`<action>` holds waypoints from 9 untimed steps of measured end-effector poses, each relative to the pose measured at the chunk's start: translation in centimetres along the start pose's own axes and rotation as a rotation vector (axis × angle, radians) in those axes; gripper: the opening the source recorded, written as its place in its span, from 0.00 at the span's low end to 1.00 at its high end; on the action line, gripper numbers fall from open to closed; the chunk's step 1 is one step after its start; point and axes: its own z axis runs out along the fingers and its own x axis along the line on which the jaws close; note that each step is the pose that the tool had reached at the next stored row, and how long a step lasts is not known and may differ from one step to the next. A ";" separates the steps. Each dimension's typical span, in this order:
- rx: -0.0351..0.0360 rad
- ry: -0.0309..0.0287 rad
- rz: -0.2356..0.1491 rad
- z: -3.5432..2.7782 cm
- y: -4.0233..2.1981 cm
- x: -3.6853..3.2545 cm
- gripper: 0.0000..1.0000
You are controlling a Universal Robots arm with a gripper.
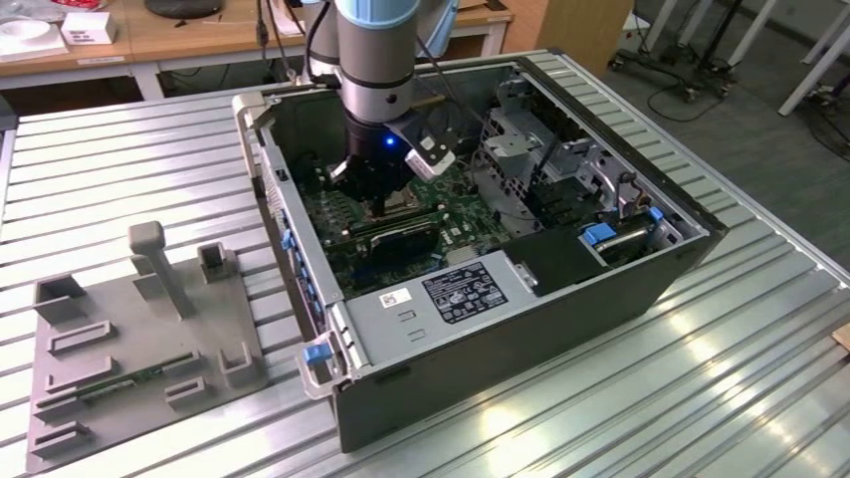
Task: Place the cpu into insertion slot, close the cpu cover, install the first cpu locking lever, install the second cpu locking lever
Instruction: 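Install the second cpu locking lever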
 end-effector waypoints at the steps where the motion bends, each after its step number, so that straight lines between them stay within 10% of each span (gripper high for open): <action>1: 0.0000 0.0000 0.000 0.00 0.00 0.00 0.11; 9: -0.0002 -0.0068 0.000 0.25 -0.01 0.72 0.11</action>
